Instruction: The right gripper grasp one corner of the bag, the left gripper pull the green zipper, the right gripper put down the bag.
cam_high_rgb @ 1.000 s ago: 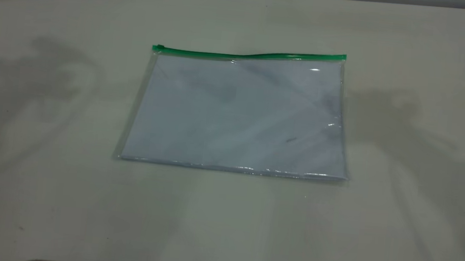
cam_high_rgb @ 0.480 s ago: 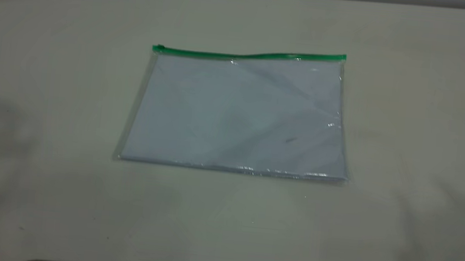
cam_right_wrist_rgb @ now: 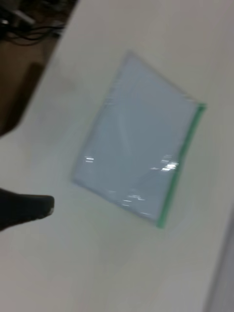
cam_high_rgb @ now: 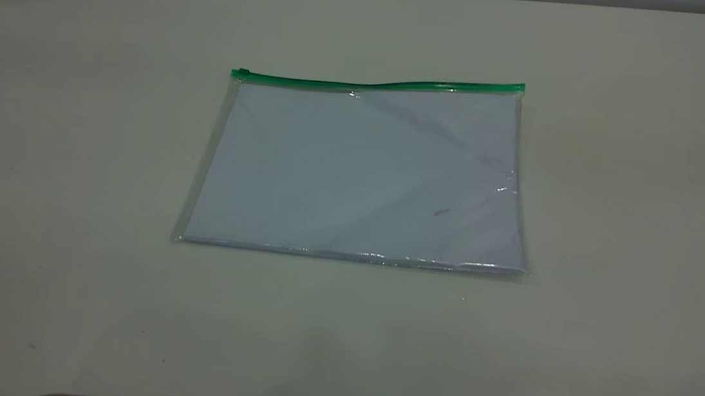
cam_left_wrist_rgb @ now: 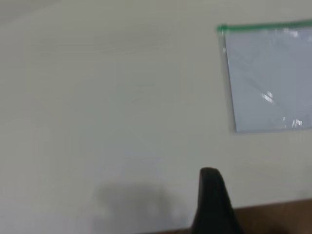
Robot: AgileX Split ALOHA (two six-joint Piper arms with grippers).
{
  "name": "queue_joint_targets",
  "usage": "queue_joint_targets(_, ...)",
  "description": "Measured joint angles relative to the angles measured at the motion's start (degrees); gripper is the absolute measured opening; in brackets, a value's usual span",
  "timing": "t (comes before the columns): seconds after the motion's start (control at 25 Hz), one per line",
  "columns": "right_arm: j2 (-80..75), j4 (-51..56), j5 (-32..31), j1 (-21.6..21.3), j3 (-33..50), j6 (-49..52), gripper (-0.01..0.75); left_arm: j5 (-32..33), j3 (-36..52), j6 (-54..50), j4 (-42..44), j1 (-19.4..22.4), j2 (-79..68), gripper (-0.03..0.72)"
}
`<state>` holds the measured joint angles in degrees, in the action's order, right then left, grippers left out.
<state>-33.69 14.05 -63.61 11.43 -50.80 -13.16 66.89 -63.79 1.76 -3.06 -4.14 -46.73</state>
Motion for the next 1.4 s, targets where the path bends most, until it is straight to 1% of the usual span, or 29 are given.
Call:
queue_joint_targets(0.16, 9.5, -0.1, -0.2, 0.0, 9.7, 0.0, 0.569, 0.0, 9.5, 0.0, -0.1, 0.0, 10.9, 0.565)
queue_joint_targets(0.28, 15.1, -0.8, -1.4, 0.0, 14.2, 0.0, 0.569, 0.0, 15.1, 0.2, -0.1, 0.0, 18.2, 0.565)
queue_joint_targets(0.44, 21.3, -3.0, -2.6, 0.0, 17.6, -0.4, 0.569, 0.0, 21.5, 1.0, -0.1, 0.0, 26.0, 0.565)
queue_joint_targets(0.68, 28.6, -5.2, -2.2, 0.0, 21.3, -0.8, 0.569, 0.0, 29.1, 4.2, -1.2, 0.0, 35.1, 0.565)
queue_joint_targets(0.92, 32.9, -5.5, -1.7, 0.0, 23.1, -0.9, 0.568, 0.0, 33.1, 7.1, -5.2, 0.0, 39.6, 0.565)
queue_joint_targets(1.04, 34.0, -5.5, -1.7, 0.0, 23.1, -1.0, 0.568, 0.0, 33.2, 9.0, -7.0, 0.0, 40.6, 0.565)
queue_joint_targets(1.24, 34.6, -5.6, -1.7, 0.0, 23.1, -1.0, 0.568, -0.2, 33.4, 9.6, -5.2, 0.0, 41.3, 0.565)
queue_joint_targets(1.4, 34.6, -5.6, -1.7, 0.0, 23.1, -1.0, 0.568, -0.3, 34.2, 7.5, -2.5, 0.0, 41.4, 0.565)
